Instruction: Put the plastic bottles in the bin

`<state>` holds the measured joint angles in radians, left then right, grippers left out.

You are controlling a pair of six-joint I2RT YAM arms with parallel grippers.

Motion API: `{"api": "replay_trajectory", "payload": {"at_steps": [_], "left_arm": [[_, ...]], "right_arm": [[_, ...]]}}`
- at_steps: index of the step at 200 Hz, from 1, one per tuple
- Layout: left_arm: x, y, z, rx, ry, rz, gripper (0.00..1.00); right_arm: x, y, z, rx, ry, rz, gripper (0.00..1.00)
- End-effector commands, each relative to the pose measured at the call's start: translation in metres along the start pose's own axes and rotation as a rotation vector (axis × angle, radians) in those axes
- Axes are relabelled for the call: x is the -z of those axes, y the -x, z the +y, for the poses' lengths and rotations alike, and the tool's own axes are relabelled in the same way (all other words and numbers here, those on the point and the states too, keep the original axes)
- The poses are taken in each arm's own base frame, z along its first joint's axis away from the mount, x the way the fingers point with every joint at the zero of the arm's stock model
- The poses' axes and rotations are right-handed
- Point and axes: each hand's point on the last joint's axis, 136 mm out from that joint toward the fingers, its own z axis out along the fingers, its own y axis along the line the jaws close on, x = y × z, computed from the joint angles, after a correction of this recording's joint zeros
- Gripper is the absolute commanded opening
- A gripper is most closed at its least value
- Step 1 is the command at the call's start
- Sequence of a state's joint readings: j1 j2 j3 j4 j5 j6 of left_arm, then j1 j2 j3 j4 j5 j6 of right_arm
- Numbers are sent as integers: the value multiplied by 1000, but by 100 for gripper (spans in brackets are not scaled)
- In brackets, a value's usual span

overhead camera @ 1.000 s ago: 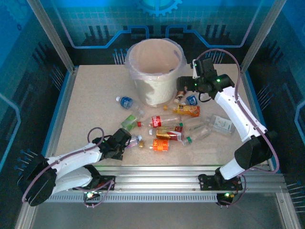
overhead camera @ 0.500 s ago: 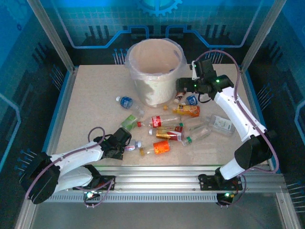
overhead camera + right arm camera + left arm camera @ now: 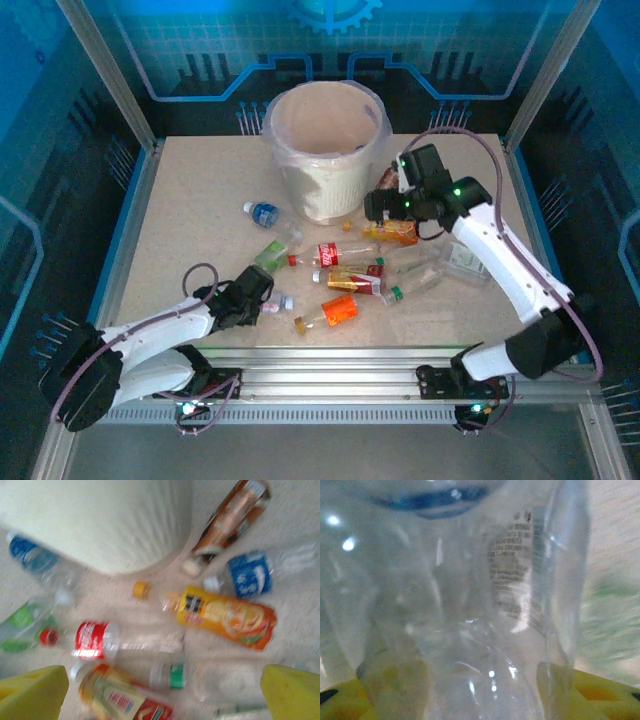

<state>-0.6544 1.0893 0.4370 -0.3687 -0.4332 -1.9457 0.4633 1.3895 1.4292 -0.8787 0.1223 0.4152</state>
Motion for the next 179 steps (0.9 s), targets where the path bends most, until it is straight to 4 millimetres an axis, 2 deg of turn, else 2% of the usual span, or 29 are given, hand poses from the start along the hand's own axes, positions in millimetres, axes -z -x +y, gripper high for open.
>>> {"api": "replay_trajectory", "payload": {"at_steps": [1, 36, 59, 90, 121, 157, 179], "left_arm": [[18, 19, -59, -19, -228, -112, 56], [37, 18, -82, -121, -290, -118, 48], [54, 15, -101, -205, -338, -118, 44], [89, 16, -134, -325, -442, -142, 38], [140, 13, -183, -525, -604, -200, 37], [204, -3, -246, -829, -782, -281, 37], [234, -14, -286, -954, -874, -301, 37]], "right_arm": [[19, -59, 10, -43, 17, 132, 100], [25, -123, 30, -97, 81, 228, 100], [24, -147, 37, -117, 118, 240, 100], [18, -171, 41, -122, 142, 252, 100], [13, -176, 36, -117, 124, 234, 100], [15, -160, 30, -103, 91, 156, 100], [15, -151, 28, -105, 78, 124, 100]]}}
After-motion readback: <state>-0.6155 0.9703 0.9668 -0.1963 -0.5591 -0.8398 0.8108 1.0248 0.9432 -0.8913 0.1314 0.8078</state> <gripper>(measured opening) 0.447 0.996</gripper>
